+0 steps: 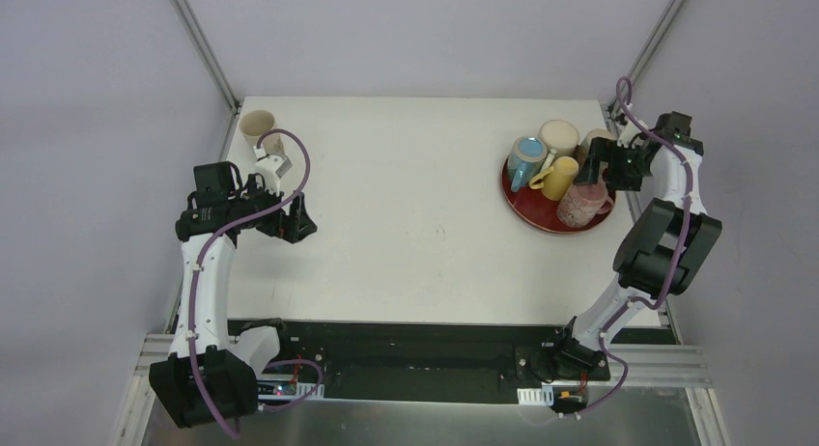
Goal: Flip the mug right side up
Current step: Turn over the cup on the tray.
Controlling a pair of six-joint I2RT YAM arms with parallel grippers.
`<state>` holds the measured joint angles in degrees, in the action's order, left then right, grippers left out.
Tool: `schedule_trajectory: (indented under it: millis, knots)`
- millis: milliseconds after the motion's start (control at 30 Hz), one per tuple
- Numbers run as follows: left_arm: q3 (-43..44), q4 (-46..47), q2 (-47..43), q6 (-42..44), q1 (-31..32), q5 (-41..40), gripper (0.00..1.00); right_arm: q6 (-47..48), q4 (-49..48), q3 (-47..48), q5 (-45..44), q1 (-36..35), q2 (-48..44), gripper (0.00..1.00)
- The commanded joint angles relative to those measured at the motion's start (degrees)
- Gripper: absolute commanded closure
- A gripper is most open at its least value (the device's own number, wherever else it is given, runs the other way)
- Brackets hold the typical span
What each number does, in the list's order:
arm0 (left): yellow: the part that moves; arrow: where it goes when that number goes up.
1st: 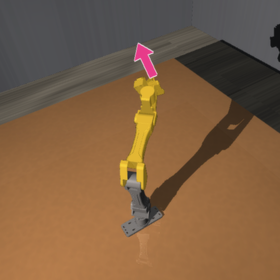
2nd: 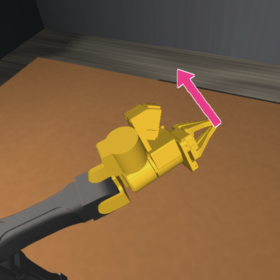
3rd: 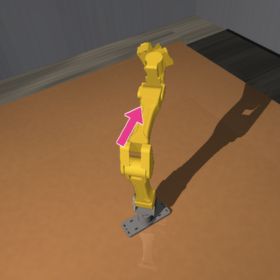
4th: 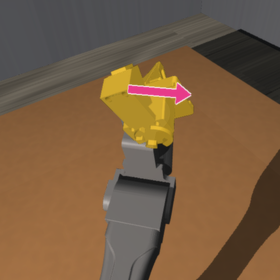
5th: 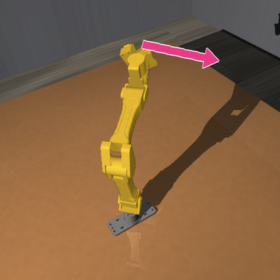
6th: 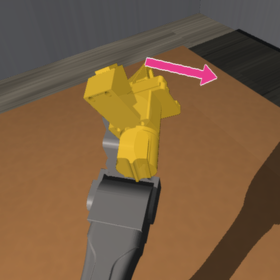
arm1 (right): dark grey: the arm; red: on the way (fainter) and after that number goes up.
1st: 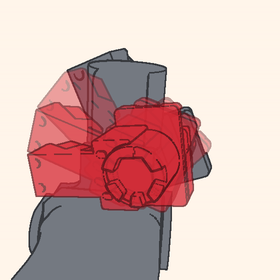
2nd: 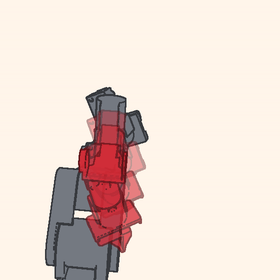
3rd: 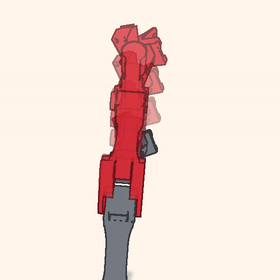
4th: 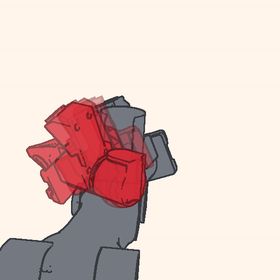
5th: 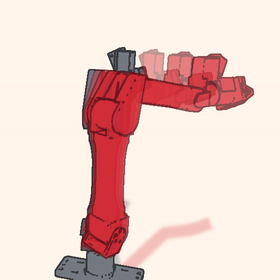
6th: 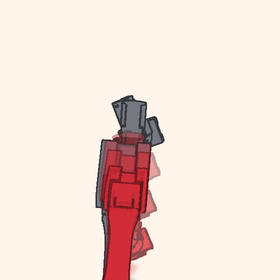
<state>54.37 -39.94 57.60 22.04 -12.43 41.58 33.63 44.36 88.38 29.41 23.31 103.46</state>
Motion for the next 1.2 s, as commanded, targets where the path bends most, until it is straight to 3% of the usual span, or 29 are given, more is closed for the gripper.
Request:
schedule_trajectory:
  millis: [0, 667, 1167]
  knots:
    - [0.1, 0.0, -1.1, 0.5, -0.1, 2.1, 0.01, -0.9, 5.7, 0.5, 4.1, -0.4, -2.8, 0.04]
    - [-0.2, 0.0, -2.3, 0.3, -0.1, 2.4, 0.01, 4.2, 11.3, -8.8, 6.6, -5.2, -8.5, 0.05]
    - [-0.6, 0.0, -2.3, 1.0, -0.1, 3.0, 0.01, 22.3, 11.3, -11.5, -3.1, -8.2, -10.3, 0.06]
